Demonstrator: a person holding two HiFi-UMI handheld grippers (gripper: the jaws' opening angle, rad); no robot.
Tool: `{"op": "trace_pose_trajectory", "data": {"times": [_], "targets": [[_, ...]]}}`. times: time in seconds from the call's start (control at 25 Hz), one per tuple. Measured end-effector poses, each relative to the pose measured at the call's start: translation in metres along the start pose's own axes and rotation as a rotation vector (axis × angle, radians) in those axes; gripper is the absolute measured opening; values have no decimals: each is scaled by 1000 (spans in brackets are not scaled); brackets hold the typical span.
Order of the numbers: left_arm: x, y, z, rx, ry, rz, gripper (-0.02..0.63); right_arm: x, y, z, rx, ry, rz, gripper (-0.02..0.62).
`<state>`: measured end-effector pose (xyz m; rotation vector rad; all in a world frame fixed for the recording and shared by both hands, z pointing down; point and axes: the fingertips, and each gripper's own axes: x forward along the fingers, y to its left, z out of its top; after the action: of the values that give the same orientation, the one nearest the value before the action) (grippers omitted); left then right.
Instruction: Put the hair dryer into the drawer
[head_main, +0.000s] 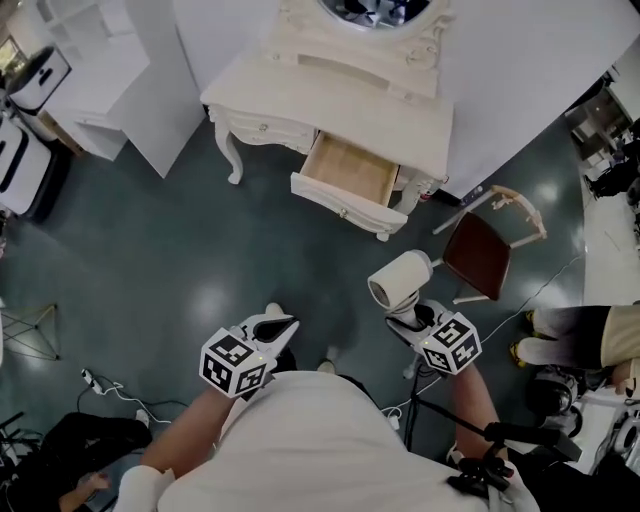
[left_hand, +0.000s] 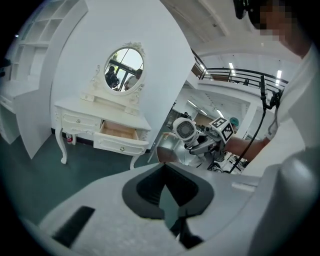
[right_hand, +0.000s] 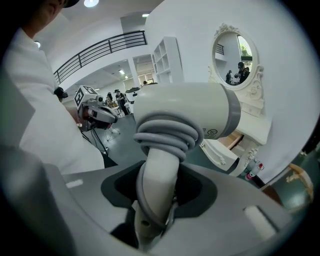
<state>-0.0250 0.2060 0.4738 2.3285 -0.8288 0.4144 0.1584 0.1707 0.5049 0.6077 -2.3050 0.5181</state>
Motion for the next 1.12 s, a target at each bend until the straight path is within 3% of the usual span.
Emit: {"op": "trace_pose_trajectory", "data": {"times": [0.24,0.56,0.76,1.12], "targets": [[2,67,74,72,-12,-72,3,33,-47,77,-20,33,-41,173],[1,144,111,42,-12,-83,3,86,-108,154,-103,100,-30,173],[18,176,131,0,-33,-43,3,115,-167,195,-180,132,-4,173],[51,238,207,-54,-107,123,3,178,-260,259,-372,224,97,173]]}}
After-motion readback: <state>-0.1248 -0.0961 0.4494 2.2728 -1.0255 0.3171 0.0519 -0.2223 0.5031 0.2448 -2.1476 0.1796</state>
